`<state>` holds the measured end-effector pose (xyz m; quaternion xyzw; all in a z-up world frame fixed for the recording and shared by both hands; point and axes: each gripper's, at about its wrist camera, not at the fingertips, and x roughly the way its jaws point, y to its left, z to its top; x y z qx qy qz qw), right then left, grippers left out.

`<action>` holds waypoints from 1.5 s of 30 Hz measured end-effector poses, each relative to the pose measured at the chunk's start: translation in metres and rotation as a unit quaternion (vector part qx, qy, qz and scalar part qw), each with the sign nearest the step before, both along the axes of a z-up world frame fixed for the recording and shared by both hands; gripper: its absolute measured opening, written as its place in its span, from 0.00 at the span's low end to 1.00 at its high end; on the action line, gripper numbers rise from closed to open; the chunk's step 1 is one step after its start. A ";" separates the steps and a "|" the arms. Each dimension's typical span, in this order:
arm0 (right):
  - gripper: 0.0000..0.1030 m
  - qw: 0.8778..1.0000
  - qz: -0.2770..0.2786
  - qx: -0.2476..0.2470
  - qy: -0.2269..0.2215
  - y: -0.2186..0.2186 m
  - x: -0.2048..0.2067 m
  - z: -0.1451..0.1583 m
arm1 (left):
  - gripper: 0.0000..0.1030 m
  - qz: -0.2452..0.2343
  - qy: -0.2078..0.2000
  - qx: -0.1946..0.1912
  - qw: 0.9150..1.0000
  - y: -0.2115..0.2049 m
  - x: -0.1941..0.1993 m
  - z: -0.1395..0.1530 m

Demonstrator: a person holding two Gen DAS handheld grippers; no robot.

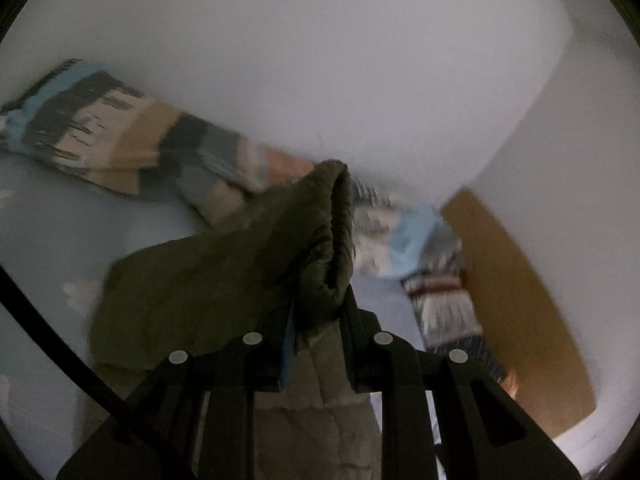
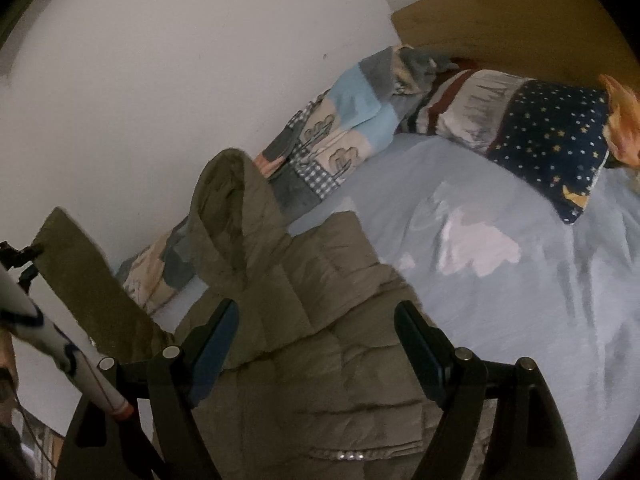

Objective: Fold large clothes
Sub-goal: 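Fold the held sleeve across the jacket body with the left gripper, release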

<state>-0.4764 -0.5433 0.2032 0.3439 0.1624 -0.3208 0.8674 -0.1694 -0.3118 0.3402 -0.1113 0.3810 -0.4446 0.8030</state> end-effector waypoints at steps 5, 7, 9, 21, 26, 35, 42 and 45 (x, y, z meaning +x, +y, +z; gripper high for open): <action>0.82 1.000 -0.003 0.002 -0.002 -0.008 -0.014 0.004 | 0.19 -0.041 0.024 0.053 0.997 -0.073 -0.041 -0.069; 0.82 1.000 -0.005 -0.003 -0.003 -0.009 -0.019 0.006 | 0.19 -0.048 0.033 0.077 0.995 -0.094 -0.048 -0.098; 0.82 1.000 -0.007 -0.003 -0.007 -0.011 -0.024 0.007 | 0.19 -0.056 0.041 0.109 0.992 -0.119 -0.062 -0.132; 0.82 1.000 -0.003 0.014 -0.019 -0.020 -0.030 0.008 | 0.45 -0.103 0.076 0.222 0.967 -0.164 -0.100 -0.236; 0.82 0.999 -0.013 0.025 -0.029 -0.025 -0.034 0.008 | 0.47 -0.127 0.053 0.184 0.973 -0.138 -0.103 -0.193; 0.82 0.999 -0.014 0.029 -0.017 -0.024 -0.028 0.003 | 0.55 0.064 -0.035 0.281 0.957 -0.056 -0.003 -0.188; 0.82 1.000 -0.004 0.027 0.000 -0.020 -0.012 -0.002 | 0.63 0.080 0.012 0.346 0.935 -0.030 0.045 -0.256; 0.82 1.000 0.003 0.019 0.012 -0.015 -0.002 -0.004 | 0.62 0.084 0.002 0.362 0.928 -0.038 0.044 -0.247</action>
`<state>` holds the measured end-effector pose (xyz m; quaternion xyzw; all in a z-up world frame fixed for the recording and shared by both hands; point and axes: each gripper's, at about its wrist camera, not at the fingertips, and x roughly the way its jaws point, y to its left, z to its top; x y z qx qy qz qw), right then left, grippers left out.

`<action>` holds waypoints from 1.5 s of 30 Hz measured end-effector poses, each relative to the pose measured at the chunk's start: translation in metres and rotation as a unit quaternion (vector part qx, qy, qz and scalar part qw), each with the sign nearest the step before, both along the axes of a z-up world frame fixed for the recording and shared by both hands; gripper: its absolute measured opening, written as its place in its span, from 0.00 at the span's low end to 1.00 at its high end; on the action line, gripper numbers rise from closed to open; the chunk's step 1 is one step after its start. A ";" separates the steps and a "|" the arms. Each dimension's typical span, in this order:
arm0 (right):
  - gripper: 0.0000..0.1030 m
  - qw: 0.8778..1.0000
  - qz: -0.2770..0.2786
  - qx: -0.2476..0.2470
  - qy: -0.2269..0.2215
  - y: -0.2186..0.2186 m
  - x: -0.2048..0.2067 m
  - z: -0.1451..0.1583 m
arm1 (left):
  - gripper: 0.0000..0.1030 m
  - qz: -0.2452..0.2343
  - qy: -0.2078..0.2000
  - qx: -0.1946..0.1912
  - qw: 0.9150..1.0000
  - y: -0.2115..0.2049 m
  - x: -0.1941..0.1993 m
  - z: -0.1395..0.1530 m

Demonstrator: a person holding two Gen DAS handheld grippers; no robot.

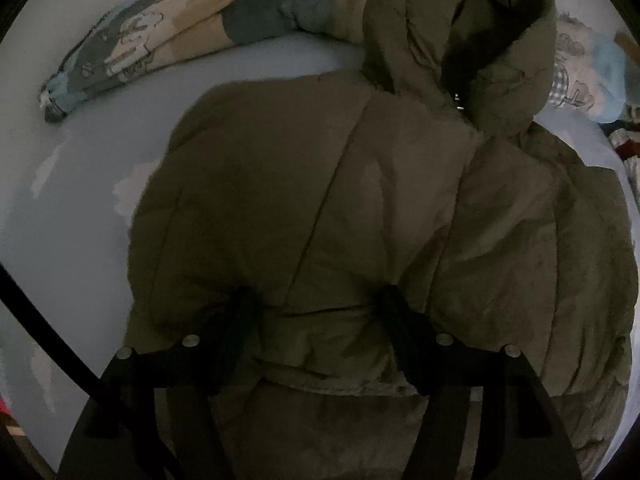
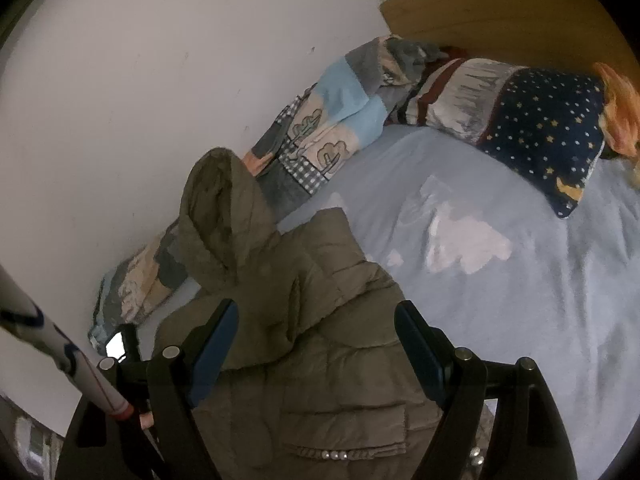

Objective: Fold large clothes

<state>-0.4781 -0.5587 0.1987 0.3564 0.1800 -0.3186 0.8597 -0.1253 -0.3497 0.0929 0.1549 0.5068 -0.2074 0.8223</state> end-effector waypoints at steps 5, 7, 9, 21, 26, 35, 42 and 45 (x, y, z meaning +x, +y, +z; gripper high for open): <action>0.82 1.000 -0.004 0.003 0.002 0.000 0.005 -0.004 | 0.62 -0.055 -0.056 -0.069 0.995 -0.027 -0.041 0.046; 0.82 1.000 -0.006 0.003 0.002 -0.001 0.005 -0.004 | 0.62 -0.094 -0.028 -0.081 0.992 -0.051 -0.058 0.041; 0.82 1.000 -0.009 0.002 0.006 0.000 0.007 -0.005 | 0.62 -0.118 -0.030 -0.072 0.990 -0.075 -0.078 0.033; 0.82 1.000 -0.005 0.008 0.015 -0.004 0.006 -0.008 | 0.64 -0.143 -0.018 -0.049 0.988 -0.091 -0.102 0.028; 0.82 1.000 -0.010 0.002 0.008 -0.004 -0.004 -0.003 | 0.65 -0.134 -0.021 -0.072 0.988 -0.013 -0.127 0.054; 0.82 0.999 0.041 0.016 0.021 0.001 -0.007 -0.012 | 0.65 -0.052 -0.005 -0.055 0.997 0.162 -0.160 0.049; 0.82 0.993 0.070 0.065 0.066 0.000 -0.044 -0.059 | 0.70 0.083 0.076 -0.124 0.986 0.297 -0.139 0.011; 0.82 0.991 0.062 0.073 0.092 0.003 -0.072 -0.077 | 0.70 0.124 0.154 -0.158 0.967 0.329 -0.129 -0.015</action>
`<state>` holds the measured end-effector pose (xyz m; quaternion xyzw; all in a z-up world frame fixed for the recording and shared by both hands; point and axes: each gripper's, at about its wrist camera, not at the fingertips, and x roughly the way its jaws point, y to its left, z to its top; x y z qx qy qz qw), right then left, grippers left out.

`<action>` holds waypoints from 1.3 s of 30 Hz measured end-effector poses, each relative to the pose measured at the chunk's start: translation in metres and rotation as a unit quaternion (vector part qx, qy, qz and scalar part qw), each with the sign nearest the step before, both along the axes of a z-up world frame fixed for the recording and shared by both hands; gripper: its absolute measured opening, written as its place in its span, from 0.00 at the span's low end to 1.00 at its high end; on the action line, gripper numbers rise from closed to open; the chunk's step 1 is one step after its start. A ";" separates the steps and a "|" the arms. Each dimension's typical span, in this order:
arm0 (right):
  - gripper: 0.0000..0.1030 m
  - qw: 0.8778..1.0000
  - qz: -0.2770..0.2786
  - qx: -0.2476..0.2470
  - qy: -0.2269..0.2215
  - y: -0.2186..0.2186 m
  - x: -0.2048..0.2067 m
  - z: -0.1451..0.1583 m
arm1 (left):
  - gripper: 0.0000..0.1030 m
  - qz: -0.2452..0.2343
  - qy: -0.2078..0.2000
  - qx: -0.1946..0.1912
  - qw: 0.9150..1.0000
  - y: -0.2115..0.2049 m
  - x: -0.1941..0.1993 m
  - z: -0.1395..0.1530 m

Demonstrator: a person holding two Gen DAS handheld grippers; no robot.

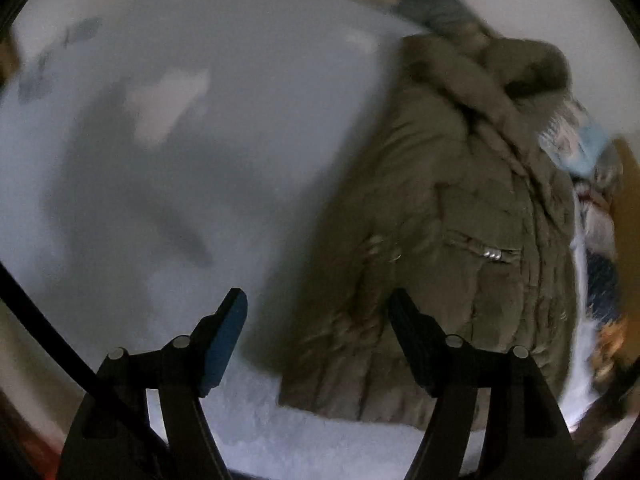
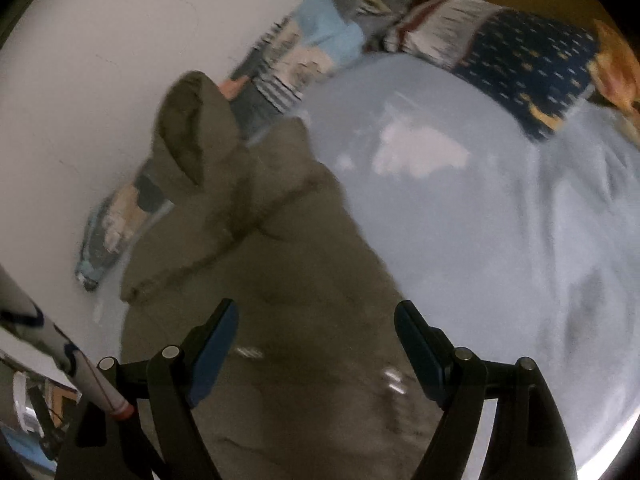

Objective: Fold large clothes

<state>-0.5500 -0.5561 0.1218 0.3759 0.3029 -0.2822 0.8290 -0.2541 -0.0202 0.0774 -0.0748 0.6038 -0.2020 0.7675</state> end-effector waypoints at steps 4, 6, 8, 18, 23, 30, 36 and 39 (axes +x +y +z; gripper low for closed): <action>0.82 0.999 -0.014 0.027 0.019 0.003 -0.037 -0.021 | 0.70 0.009 0.058 -0.062 0.996 0.021 0.004 -0.017; 0.82 0.998 -0.025 0.054 0.011 0.004 -0.056 -0.032 | 0.70 0.009 0.080 -0.091 0.993 0.024 0.002 -0.022; 0.82 0.997 -0.031 0.077 0.006 0.005 -0.070 -0.041 | 0.70 0.004 0.093 -0.110 0.990 0.023 -0.004 -0.026; 0.82 0.988 -0.031 0.151 0.001 0.022 -0.082 -0.074 | 0.70 -0.047 0.079 -0.098 0.991 0.001 -0.032 -0.033; 0.44 0.990 -0.008 0.144 0.010 0.032 -0.062 -0.081 | 0.32 -0.080 0.027 -0.074 0.994 -0.018 -0.037 -0.022; 0.14 0.998 0.012 -0.009 0.056 0.075 -0.047 -0.044 | 0.21 -0.099 -0.060 -0.016 0.993 -0.028 -0.063 -0.003; 0.12 0.995 0.004 -0.080 0.061 0.104 -0.066 -0.019 | 0.21 -0.095 -0.064 -0.034 0.993 -0.013 -0.080 0.009; 0.12 0.995 0.005 -0.079 0.057 0.120 -0.079 -0.010 | 0.21 -0.088 -0.056 -0.041 0.994 -0.005 -0.083 0.009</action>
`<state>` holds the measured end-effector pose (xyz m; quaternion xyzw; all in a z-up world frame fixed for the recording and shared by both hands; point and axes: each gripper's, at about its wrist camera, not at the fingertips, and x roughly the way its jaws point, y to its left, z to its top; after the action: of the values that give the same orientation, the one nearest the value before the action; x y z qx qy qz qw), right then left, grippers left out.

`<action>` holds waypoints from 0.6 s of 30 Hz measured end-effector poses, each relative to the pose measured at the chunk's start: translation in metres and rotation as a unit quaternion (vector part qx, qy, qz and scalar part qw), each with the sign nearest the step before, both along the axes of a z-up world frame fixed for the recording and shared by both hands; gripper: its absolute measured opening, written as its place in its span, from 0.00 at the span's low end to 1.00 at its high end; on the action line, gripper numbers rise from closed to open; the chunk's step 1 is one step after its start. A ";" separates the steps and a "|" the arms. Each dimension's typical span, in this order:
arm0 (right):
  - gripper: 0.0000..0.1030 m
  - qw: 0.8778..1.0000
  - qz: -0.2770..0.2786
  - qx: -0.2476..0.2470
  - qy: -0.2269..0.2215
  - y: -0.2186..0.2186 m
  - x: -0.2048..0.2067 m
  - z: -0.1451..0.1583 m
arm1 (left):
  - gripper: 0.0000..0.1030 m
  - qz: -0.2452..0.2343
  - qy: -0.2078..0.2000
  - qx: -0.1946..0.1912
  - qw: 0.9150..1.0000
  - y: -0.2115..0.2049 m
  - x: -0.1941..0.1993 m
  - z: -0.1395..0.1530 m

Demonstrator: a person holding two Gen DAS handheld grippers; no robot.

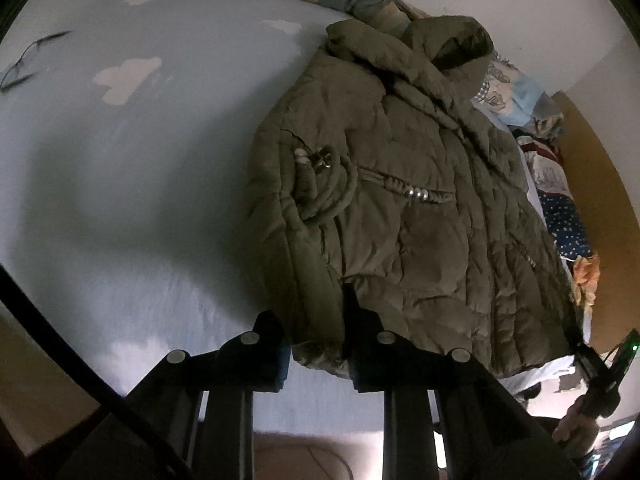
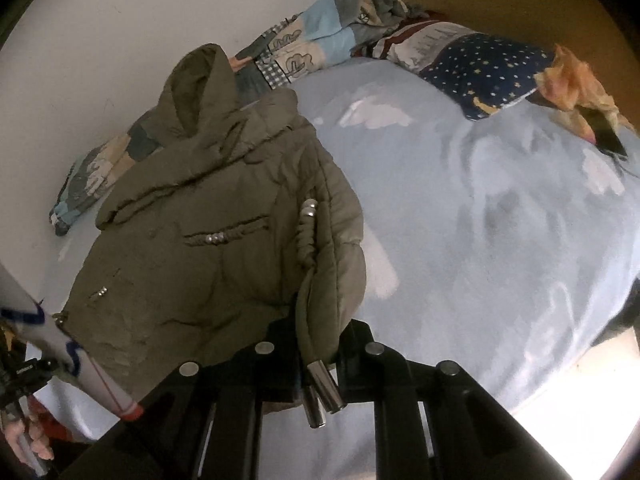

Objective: Fold large clothes

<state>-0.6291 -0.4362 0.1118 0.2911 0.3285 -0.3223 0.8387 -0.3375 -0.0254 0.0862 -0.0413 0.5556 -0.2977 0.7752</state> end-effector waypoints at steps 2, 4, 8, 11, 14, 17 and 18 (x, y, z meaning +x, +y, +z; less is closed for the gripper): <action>0.12 1.000 -0.002 0.004 0.001 0.005 -0.004 0.003 | 0.22 0.006 0.004 -0.001 1.000 0.003 0.000 0.000; 0.13 1.000 -0.005 0.021 0.003 0.007 -0.016 -0.001 | 0.39 0.020 -0.007 0.012 1.000 0.003 -0.001 0.004; 0.45 0.999 -0.012 0.044 0.014 0.005 -0.024 -0.004 | 0.64 0.073 -0.044 0.037 0.996 0.015 0.007 0.025; 0.80 0.998 -0.031 0.055 0.015 0.003 -0.031 0.001 | 0.64 0.092 -0.076 0.024 0.993 0.023 0.011 0.048; 0.80 0.999 -0.041 0.032 0.010 0.007 -0.045 0.018 | 0.65 0.085 -0.124 0.029 0.988 0.012 0.013 0.071; 0.80 0.999 -0.049 -0.021 0.001 0.014 -0.050 0.039 | 0.65 0.053 -0.151 0.040 0.986 -0.025 0.022 0.087; 0.80 0.999 -0.041 -0.035 -0.006 0.014 -0.046 0.047 | 0.65 0.046 -0.158 0.041 0.986 -0.033 0.021 0.092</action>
<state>-0.6753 -0.4220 0.1591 0.2767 0.3002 -0.3656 0.8364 -0.3169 -0.0589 0.1782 0.0123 0.4357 -0.2417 0.8670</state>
